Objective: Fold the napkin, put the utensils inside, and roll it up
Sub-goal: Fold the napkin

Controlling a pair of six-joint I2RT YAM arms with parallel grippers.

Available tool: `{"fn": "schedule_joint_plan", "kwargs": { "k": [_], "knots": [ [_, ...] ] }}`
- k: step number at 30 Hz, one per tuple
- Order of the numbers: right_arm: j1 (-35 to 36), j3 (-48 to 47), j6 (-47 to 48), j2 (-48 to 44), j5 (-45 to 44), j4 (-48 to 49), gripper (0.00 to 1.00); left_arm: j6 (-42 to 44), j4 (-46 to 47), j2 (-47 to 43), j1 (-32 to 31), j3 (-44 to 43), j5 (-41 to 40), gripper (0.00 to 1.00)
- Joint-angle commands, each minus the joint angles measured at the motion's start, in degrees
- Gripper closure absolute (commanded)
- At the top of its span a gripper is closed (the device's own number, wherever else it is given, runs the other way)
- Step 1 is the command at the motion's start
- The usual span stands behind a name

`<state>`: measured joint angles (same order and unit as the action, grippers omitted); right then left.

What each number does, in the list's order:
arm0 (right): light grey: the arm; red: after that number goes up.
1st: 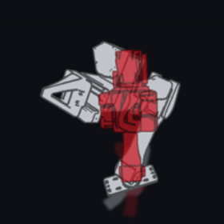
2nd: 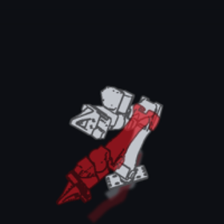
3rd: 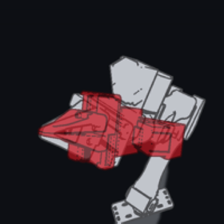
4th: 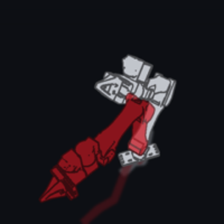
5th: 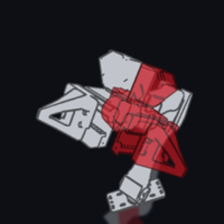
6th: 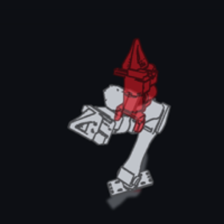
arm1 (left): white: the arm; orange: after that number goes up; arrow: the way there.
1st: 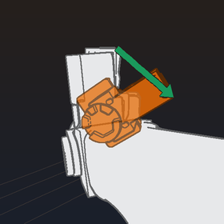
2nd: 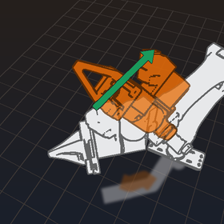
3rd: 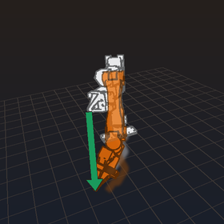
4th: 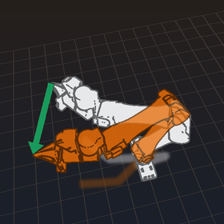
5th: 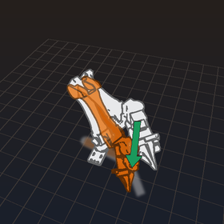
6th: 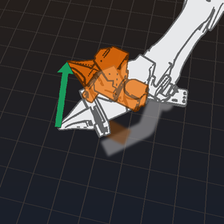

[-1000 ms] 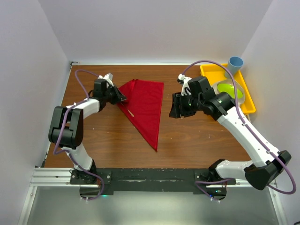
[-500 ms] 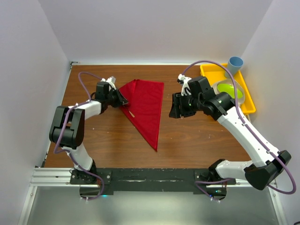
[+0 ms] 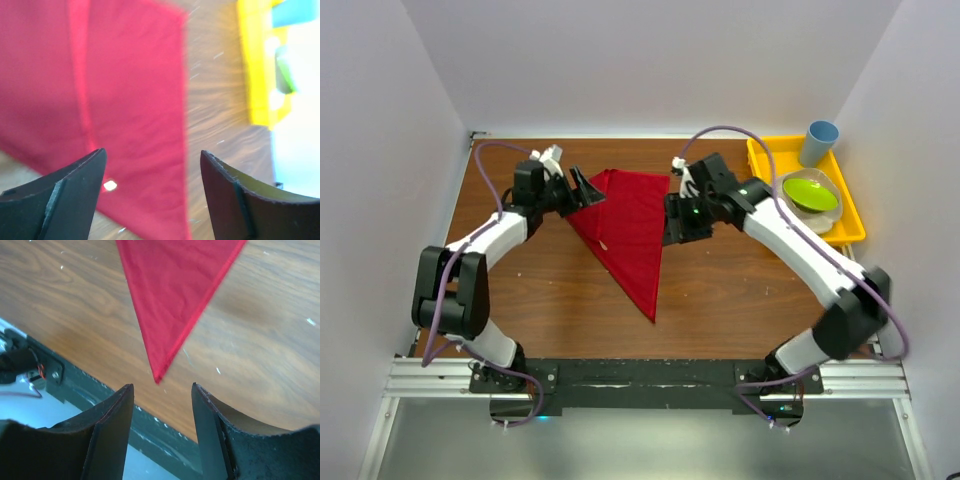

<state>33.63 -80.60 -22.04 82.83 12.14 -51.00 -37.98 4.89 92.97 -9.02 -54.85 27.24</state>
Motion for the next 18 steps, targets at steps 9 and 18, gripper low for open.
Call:
{"fn": "schedule_joint_plan", "kwargs": {
  "k": [9, 18],
  "knots": [
    [-0.3, -18.6, -12.8, 28.1, 10.1, 12.9, 0.5, -4.0, 5.7, 10.6, 1.5, -7.8, 5.2, 0.69],
    [-0.4, -18.5, -14.0, 30.9, 11.3, 14.2, 0.51, 1.3, 3.4, 13.7, 0.9, -6.2, 6.4, 0.73]
  ]
}}
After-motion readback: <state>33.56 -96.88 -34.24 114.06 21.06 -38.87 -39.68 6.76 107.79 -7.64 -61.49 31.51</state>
